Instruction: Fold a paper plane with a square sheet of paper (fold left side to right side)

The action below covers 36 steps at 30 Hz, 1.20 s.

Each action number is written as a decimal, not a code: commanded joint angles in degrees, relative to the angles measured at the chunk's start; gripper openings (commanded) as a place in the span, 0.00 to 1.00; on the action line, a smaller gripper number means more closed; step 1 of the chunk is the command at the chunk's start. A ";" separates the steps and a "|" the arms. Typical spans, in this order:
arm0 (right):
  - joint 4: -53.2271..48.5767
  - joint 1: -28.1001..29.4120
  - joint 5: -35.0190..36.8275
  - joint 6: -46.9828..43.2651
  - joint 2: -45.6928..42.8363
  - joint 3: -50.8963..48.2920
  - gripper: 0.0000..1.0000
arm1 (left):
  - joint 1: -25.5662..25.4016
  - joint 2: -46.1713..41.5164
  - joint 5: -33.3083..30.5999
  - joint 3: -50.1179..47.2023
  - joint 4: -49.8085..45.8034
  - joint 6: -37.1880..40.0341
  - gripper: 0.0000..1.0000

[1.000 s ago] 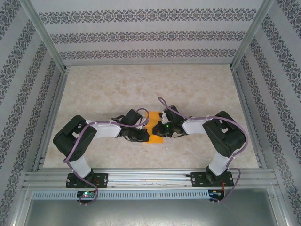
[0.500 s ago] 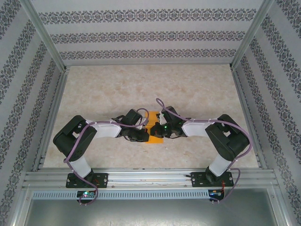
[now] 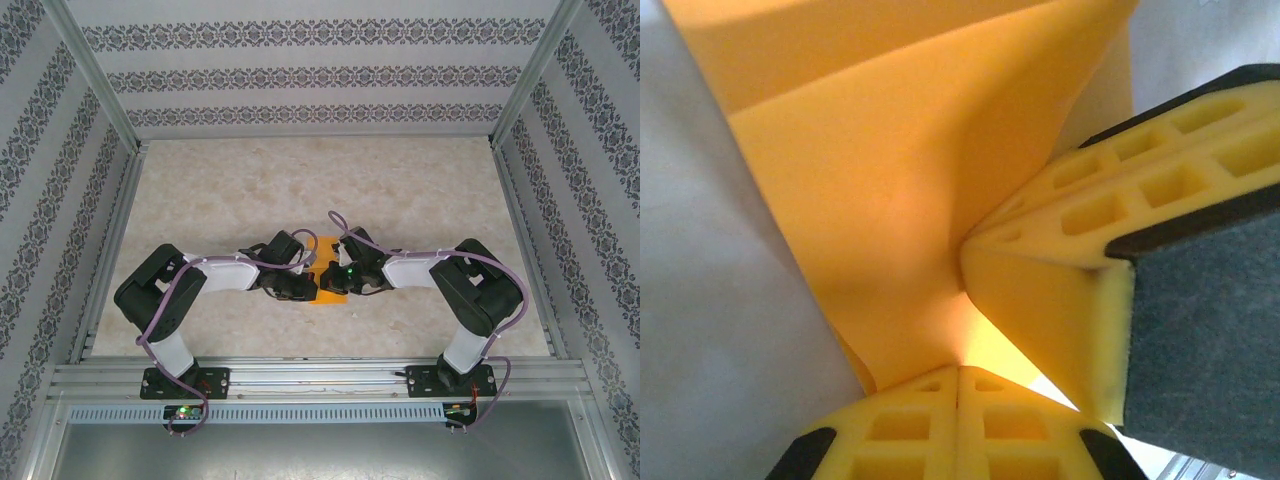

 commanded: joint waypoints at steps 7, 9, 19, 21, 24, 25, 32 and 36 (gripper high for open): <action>-6.34 -1.97 4.47 -3.70 1.09 1.55 0.00 | -0.63 3.92 -5.07 -0.93 -6.60 -0.64 0.02; -6.83 -2.45 4.56 -4.11 1.14 1.82 0.00 | -0.63 4.11 -5.06 -0.96 -6.52 -0.76 0.02; -8.51 -5.85 4.38 -6.21 1.30 2.87 0.00 | -0.55 5.38 -4.79 -1.66 -5.62 -0.89 0.02; -8.94 -6.65 4.30 -6.82 1.39 3.13 0.00 | -0.56 5.42 -4.88 -1.74 -5.54 -0.89 0.02; -9.26 -8.19 4.12 -7.53 1.35 3.00 0.00 | -0.54 5.37 -4.87 -1.74 -5.53 -0.89 0.02; -9.33 -8.67 4.04 -7.73 1.27 2.96 0.00 | -0.54 5.42 -4.84 -1.79 -5.53 -0.89 0.02; -9.83 -12.40 3.59 -9.40 1.43 2.70 0.00 | -0.54 5.46 -4.89 -1.88 -5.46 -0.89 0.02; -10.01 -14.77 3.16 -10.35 1.36 2.70 0.00 | -0.54 5.39 -4.85 -1.96 -5.36 -1.00 0.02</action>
